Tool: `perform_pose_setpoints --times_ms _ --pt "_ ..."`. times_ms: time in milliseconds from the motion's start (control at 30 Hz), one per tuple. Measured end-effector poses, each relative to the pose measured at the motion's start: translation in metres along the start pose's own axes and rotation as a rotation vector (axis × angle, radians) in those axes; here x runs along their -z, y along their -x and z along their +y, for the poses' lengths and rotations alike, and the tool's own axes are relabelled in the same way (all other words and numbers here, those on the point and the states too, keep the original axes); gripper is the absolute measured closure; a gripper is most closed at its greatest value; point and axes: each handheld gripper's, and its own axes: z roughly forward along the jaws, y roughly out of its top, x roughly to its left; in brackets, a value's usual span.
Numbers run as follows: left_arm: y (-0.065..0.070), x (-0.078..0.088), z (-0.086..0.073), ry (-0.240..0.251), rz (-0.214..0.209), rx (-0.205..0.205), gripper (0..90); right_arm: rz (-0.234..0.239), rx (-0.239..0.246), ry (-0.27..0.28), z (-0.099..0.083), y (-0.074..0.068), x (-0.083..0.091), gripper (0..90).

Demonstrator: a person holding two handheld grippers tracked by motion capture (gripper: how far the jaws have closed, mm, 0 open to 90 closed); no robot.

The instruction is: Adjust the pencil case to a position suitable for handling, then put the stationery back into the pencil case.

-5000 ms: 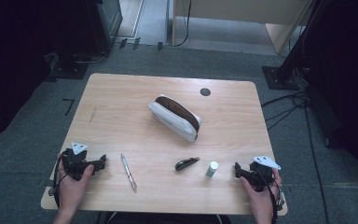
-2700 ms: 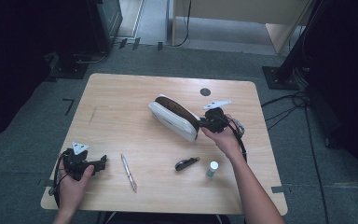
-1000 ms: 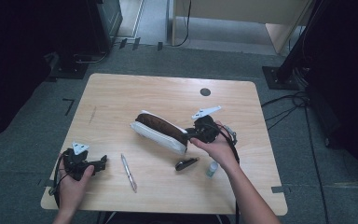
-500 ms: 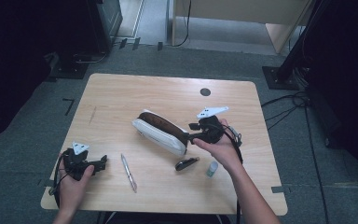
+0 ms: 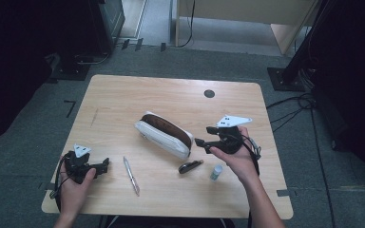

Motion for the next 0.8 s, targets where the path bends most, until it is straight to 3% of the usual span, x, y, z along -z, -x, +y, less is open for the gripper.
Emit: perform_pose_setpoints --times_ms 367,800 --pt "0.000 0.000 0.000 -0.001 0.000 -0.001 0.0 -0.033 -0.034 0.103 -0.028 -0.001 0.028 35.5" --pt "0.000 0.000 0.000 -0.001 0.000 -0.001 0.0 -0.013 -0.072 0.125 -0.071 -0.012 0.045 42.2"
